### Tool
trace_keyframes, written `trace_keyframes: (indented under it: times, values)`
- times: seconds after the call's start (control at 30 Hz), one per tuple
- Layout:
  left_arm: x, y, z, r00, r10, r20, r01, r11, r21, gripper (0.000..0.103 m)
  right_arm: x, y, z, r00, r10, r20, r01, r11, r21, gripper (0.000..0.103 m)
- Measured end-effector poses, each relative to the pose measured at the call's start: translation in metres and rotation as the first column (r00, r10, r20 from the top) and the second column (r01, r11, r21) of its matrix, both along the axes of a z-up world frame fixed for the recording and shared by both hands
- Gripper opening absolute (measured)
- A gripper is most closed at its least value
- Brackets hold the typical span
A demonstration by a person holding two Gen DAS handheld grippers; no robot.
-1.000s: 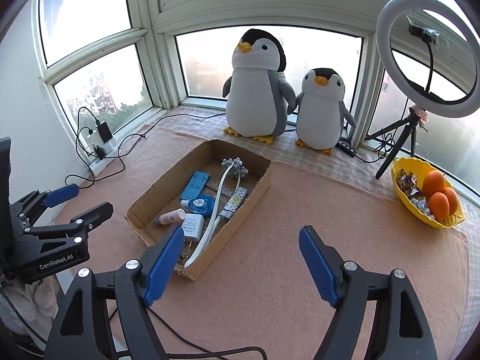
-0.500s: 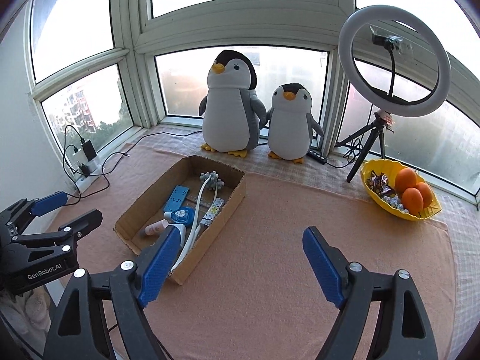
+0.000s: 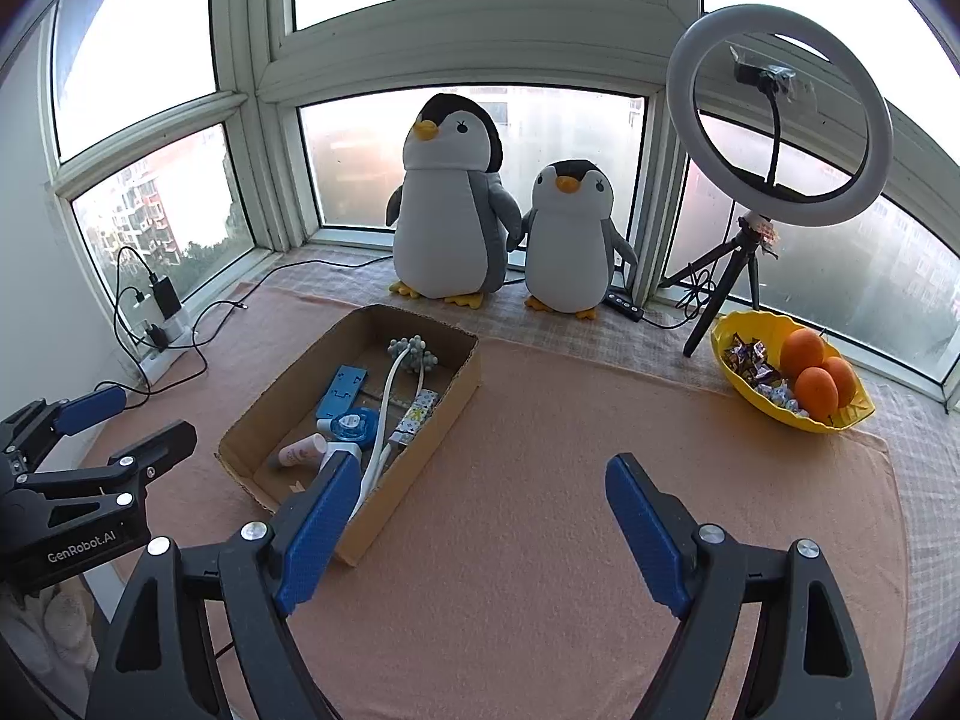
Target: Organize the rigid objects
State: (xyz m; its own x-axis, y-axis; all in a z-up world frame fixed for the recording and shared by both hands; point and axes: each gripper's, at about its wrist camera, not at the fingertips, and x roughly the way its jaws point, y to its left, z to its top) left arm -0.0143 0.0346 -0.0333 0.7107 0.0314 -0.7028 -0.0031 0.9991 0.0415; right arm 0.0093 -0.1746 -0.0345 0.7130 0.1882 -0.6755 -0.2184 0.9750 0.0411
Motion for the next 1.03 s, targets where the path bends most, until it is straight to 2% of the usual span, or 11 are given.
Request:
trace_keyframes:
  times: [1.03]
  values:
    - [0.0038, -0.001, -0.0021, 1.0, -0.007, -0.007, 0.007, 1.0, -0.001, 0.082, 0.0024, -0.0017, -0.0057, 1.0, -0.005, -0.029, 0.005, 1.0, 0.007, 0.081]
